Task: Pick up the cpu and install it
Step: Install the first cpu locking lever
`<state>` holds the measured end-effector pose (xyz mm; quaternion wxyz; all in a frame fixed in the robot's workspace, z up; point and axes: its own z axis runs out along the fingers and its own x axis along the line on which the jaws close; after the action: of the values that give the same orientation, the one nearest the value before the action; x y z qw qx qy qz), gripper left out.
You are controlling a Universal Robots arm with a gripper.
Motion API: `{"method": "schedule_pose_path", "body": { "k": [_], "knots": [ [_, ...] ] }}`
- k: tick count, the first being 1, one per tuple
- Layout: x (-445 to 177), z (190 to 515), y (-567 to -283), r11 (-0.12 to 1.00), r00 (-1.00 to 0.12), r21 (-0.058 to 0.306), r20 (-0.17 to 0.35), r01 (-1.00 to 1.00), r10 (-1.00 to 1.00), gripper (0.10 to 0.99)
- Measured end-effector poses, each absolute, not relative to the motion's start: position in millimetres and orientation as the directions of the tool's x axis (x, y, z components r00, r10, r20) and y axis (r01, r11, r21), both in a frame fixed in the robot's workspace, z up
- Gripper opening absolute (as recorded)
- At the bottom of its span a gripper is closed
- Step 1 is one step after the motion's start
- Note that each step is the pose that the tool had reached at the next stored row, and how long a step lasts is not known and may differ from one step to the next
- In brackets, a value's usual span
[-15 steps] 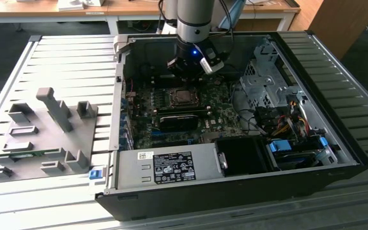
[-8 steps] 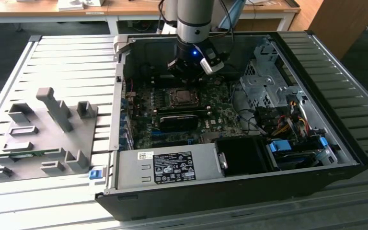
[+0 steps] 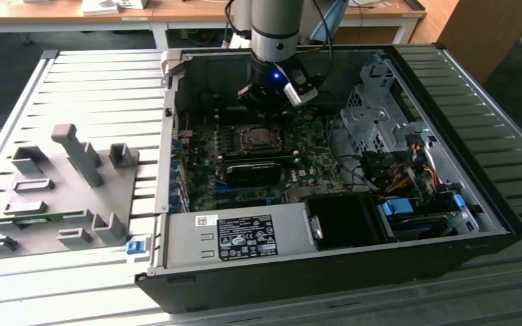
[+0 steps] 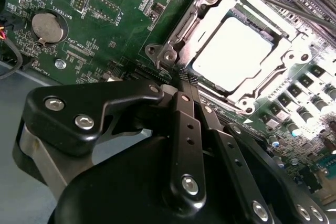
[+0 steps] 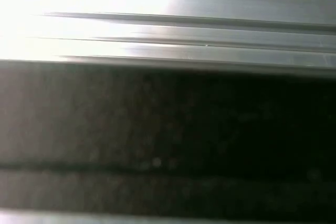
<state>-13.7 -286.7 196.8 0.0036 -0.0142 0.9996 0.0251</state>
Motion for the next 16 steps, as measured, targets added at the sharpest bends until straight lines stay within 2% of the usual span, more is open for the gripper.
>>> {"method": "schedule_pose_path", "body": {
  "k": [16],
  "knots": [
    [-13.7,206.3,-289.9,0.998,-1.0,0.059,-0.008,-0.029,-0.028,0.106]
  ]
}}
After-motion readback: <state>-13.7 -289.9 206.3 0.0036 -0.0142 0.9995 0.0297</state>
